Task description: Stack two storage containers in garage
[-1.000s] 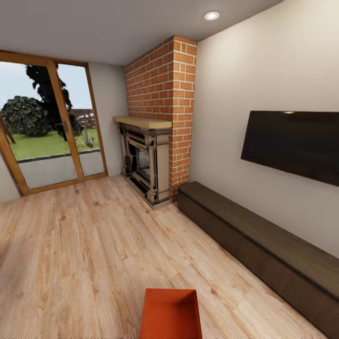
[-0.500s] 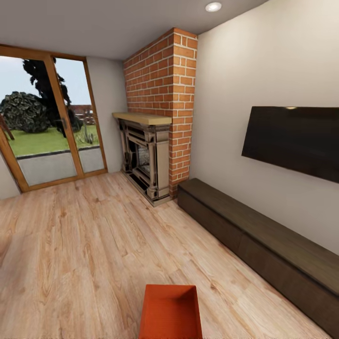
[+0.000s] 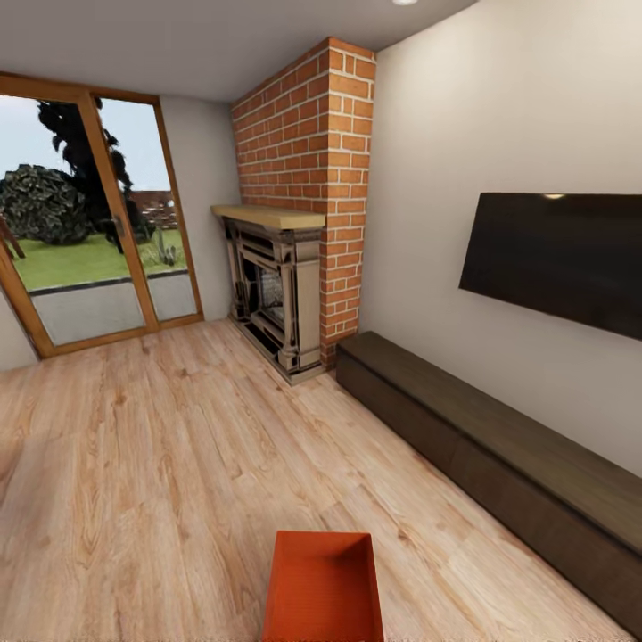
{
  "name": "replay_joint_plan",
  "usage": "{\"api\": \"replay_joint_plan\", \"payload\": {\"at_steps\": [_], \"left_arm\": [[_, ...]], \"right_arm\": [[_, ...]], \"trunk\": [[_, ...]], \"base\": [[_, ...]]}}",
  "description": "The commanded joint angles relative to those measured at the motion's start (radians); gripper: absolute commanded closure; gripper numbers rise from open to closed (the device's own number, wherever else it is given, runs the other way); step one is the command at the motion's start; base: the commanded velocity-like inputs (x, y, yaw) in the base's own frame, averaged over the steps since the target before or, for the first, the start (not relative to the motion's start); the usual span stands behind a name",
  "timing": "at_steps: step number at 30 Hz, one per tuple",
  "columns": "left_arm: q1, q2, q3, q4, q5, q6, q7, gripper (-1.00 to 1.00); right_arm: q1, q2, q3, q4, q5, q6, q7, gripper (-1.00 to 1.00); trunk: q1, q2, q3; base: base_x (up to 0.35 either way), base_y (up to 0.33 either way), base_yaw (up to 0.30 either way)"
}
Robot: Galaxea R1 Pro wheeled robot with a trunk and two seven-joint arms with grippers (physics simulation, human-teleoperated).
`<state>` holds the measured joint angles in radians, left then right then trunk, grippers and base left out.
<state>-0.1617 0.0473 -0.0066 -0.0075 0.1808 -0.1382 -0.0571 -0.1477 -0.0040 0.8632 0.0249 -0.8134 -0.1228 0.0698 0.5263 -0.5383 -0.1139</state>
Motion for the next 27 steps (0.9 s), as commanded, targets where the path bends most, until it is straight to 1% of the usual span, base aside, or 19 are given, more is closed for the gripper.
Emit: {"api": "replay_joint_plan", "payload": {"at_steps": [1,27], "left_arm": [[-0.001,0.0,-0.001,0.001,0.009,-0.003,-0.006,-1.0],[-0.001,0.0,-0.001,0.001,0.009,-0.003,-0.006,-1.0]], "right_arm": [[-0.001,0.0,0.007,0.003,-0.011,-0.004,0.007,-1.0],[-0.001,0.001,0.007,0.003,-0.01,-0.006,0.007,-1.0]], "trunk": [[0.0,-0.002,-0.003],[0.0,-0.002,-0.045]], "base": [[0.0,0.0,0.0],[0.0,0.0,0.0]]}}
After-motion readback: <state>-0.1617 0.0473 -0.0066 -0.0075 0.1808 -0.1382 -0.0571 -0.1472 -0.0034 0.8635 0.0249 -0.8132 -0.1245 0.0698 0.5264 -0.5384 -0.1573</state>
